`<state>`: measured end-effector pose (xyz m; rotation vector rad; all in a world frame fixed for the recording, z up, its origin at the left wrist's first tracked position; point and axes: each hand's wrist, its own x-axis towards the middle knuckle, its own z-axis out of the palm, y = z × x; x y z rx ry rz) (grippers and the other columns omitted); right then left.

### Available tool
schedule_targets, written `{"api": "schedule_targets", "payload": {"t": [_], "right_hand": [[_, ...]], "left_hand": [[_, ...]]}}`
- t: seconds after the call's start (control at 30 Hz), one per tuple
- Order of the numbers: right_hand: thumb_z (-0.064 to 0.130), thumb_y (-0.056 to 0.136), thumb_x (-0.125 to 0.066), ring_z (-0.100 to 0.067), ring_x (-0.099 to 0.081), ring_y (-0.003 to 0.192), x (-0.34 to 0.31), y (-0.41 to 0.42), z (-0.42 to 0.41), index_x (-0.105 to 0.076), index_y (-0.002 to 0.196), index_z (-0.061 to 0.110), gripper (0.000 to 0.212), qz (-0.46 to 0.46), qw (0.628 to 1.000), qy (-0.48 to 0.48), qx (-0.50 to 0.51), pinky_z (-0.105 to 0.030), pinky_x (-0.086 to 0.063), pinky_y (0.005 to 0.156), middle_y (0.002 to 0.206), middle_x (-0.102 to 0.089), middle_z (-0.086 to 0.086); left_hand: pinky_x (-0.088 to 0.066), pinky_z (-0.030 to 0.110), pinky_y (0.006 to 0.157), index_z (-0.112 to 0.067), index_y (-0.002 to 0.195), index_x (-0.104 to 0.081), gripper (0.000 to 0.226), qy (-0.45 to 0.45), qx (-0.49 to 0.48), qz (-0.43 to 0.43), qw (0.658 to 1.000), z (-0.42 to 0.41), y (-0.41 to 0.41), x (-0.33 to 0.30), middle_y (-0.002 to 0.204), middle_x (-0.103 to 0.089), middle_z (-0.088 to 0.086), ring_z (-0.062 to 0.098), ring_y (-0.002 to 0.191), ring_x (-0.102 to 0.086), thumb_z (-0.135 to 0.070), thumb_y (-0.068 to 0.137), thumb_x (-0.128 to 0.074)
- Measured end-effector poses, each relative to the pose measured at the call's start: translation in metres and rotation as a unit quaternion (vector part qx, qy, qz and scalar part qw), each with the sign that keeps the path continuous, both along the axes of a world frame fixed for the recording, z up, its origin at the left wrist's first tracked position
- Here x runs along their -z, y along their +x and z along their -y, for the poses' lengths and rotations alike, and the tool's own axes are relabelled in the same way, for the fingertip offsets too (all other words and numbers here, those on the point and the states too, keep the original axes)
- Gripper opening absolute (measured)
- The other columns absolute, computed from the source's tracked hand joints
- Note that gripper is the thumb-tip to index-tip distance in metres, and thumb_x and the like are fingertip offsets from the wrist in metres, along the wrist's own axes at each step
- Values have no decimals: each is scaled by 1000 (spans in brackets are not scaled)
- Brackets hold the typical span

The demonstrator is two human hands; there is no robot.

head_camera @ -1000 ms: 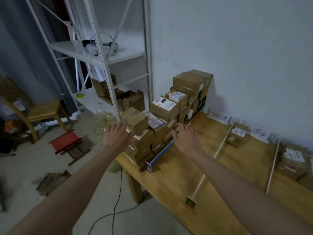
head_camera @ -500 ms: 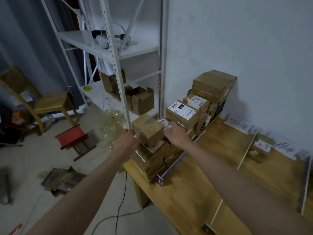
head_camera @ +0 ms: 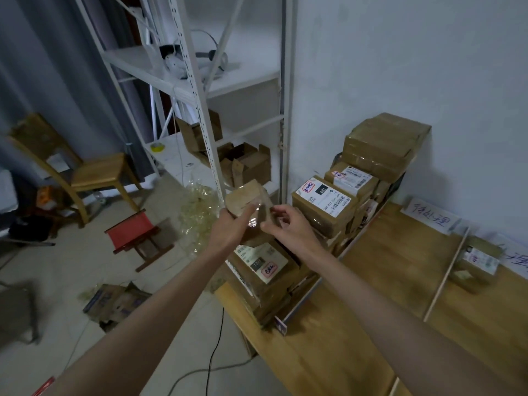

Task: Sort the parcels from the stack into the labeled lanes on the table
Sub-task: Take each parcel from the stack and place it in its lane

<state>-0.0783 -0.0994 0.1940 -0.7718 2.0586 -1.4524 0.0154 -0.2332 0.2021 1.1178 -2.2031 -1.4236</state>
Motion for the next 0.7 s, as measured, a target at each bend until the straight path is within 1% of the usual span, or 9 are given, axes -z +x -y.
{"api": "schedule_targets", "payload": {"t": [0.1,0.17,0.23,0.33,0.4,0.47,0.53,0.6,0.7], "right_hand": [[30,85,-72,-2,-54,109,-11,1,-7,-54,130,27,48,3,999,-46,-7,-21,-47,88,123,-47,9],[23,89,-67,-2,-58,109,-16,-3,-16,-58,126,29,39,20,997,-77,14,-20,-49,88,122,-54,8],[18,94,-61,-5,-62,106,-20,-11,-25,-58,124,30,33,50,989,-120,73,-24,-51,88,117,-62,5],[25,100,-55,-17,-65,109,-26,-22,-34,-53,128,25,27,164,964,-142,153,-40,-54,98,122,-63,-4],[33,101,-53,-20,-63,111,-33,-23,-37,-55,126,23,27,230,955,-130,136,-44,-52,101,125,-63,-6],[41,100,-52,-21,-65,111,-41,-19,-38,-56,125,23,32,265,950,-135,92,-46,-50,103,122,-68,-5],[43,99,-53,-20,-66,112,-44,-14,-38,-56,130,25,36,293,936,-185,63,-49,-51,100,121,-71,-2],[41,96,-59,-21,-65,114,-46,-12,-40,-54,133,24,40,292,928,-216,88,-52,-52,97,121,-70,-1],[42,92,-64,-21,-65,112,-44,-11,-43,-51,133,24,47,216,948,-158,173,-52,-53,96,121,-69,0]], "left_hand": [[-55,28,73,-27,107,-63,60,34,22,-32,999,10,-17,-11,105,-70,0,15,89,-67,-74,72,-67],[-53,28,69,-21,108,-60,58,58,42,-42,997,12,-24,-21,102,-68,2,17,88,-66,-67,75,-70],[-50,26,65,-13,118,-56,61,92,68,-58,992,13,-29,-28,102,-66,4,18,86,-66,-61,81,-66],[-54,35,79,-15,116,-61,50,198,129,-87,968,8,-31,-42,108,-69,10,24,94,-67,-57,92,-51],[-50,40,90,-14,115,-63,53,276,176,-103,939,6,-33,-48,118,-68,14,28,104,-65,-59,93,-44],[-44,42,97,-12,115,-62,59,318,219,-111,916,4,-36,-51,120,-67,12,29,107,-62,-61,94,-37],[-48,41,97,-14,118,-61,54,298,237,-103,919,4,-38,-52,112,-72,10,24,106,-66,-56,99,-32],[-53,36,90,-15,119,-60,44,225,237,-85,941,9,-39,-53,106,-73,9,22,102,-68,-48,102,-38],[-56,36,88,-17,126,-60,54,111,239,-56,963,23,-46,-53,114,-68,7,22,101,-68,-58,91,-54]]}}
